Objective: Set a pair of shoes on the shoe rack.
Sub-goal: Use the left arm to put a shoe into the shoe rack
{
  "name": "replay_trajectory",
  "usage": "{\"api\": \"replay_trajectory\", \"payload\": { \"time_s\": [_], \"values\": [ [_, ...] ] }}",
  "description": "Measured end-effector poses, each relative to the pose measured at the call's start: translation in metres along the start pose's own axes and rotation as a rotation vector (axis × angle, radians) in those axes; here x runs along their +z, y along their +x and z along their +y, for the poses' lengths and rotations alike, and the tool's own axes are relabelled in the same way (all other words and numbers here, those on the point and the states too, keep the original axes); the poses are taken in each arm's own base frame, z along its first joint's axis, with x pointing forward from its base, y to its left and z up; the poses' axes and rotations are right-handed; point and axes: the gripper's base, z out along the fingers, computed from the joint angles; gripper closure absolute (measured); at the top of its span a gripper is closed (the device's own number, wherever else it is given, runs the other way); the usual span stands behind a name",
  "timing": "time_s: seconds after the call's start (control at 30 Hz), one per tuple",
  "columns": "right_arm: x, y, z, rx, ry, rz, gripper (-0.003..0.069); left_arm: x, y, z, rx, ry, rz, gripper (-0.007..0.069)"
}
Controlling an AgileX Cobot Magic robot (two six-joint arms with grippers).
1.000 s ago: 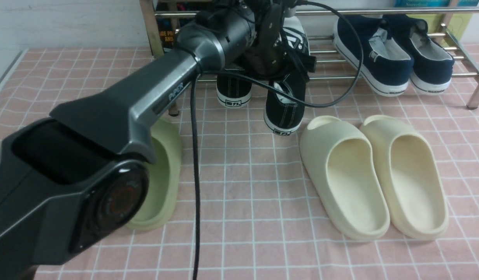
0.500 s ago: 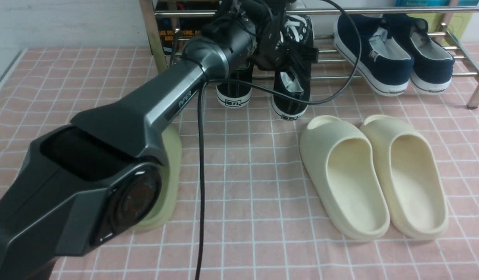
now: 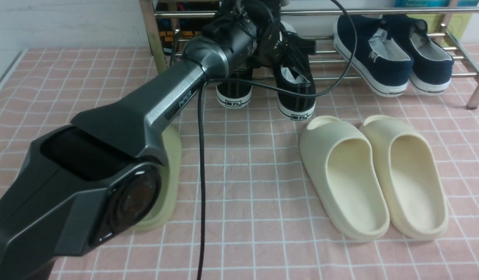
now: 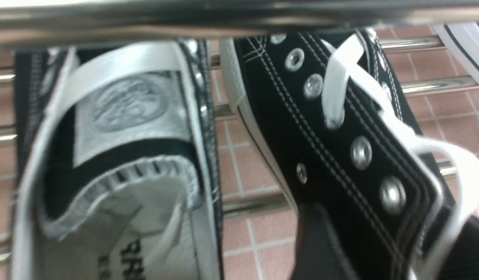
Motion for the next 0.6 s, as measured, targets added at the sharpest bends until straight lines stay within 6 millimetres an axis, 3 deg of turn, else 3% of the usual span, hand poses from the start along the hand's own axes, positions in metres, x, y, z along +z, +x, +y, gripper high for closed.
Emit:
{"api": "replay_trajectory", "payload": {
  "time_s": [0.17,0.23,0.33,0.4,0.47,0.5,0.6],
  "values": [
    [0.0,0.0,0.0,0.0,0.0,0.0,0.042,-0.045,-0.019,-0.007,-0.004,0.049,0.086,0.0188],
    [0.0,0.0,0.0,0.0,0.0,0.0,0.042,-0.054,-0.021,-0.009,0.007,0.073,0.109,0.0193],
    [0.0,0.0,0.0,0.0,0.0,0.0,0.042,-0.071,-0.017,-0.015,0.073,0.145,0.236,0.025],
    [0.0,0.0,0.0,0.0,0.0,0.0,0.042,-0.074,-0.01,-0.018,0.09,0.189,0.309,0.0303],
    [0.0,0.0,0.0,0.0,0.0,0.0,0.042,-0.074,0.004,-0.025,0.144,0.249,0.427,0.0415],
    [0.0,0.0,0.0,0.0,0.0,0.0,0.042,-0.074,0.005,-0.026,0.144,0.252,0.434,0.0424],
    [0.0,0.0,0.0,0.0,0.0,0.0,0.042,-0.062,0.024,-0.039,0.233,0.292,0.485,0.0575]
  ]
}}
